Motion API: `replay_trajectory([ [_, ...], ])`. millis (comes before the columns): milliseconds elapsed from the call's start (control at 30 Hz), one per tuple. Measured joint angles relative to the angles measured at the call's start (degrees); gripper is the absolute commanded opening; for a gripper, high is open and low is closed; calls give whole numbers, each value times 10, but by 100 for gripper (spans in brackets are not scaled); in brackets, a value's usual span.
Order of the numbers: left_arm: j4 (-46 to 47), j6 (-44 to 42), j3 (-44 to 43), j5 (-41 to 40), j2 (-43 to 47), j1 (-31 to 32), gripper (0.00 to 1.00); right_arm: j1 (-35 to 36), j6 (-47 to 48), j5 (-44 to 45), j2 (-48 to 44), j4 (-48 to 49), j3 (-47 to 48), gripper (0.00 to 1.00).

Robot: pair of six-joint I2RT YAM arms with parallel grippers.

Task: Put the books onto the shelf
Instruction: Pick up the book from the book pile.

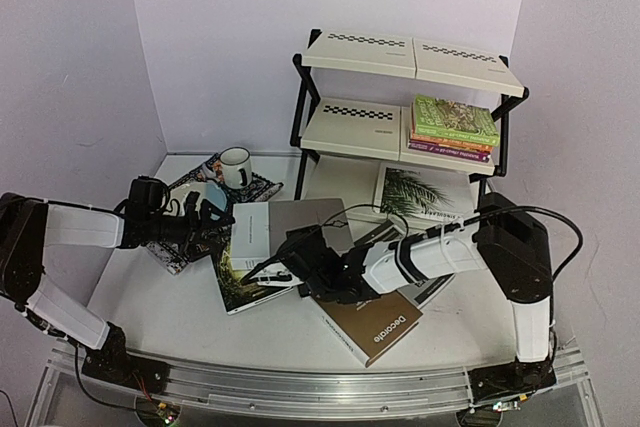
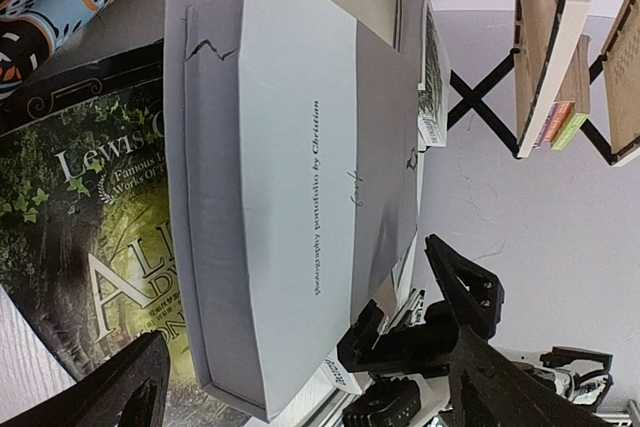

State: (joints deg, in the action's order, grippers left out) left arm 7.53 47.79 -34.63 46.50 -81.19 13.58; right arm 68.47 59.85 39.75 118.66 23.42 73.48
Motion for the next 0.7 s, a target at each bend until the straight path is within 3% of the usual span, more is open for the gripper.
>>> replay_trajectory([
  [133, 0, 0, 0, 0, -4, 0, 98, -1, 4, 19, 30, 1, 23, 92],
  [433, 0, -3, 0, 0, -5, 0, 98, -2, 36, 59, 63, 49, 36, 55],
  [700, -1, 3, 0, 3, 3, 0, 98, 9, 70, 85, 39, 131, -36, 48],
])
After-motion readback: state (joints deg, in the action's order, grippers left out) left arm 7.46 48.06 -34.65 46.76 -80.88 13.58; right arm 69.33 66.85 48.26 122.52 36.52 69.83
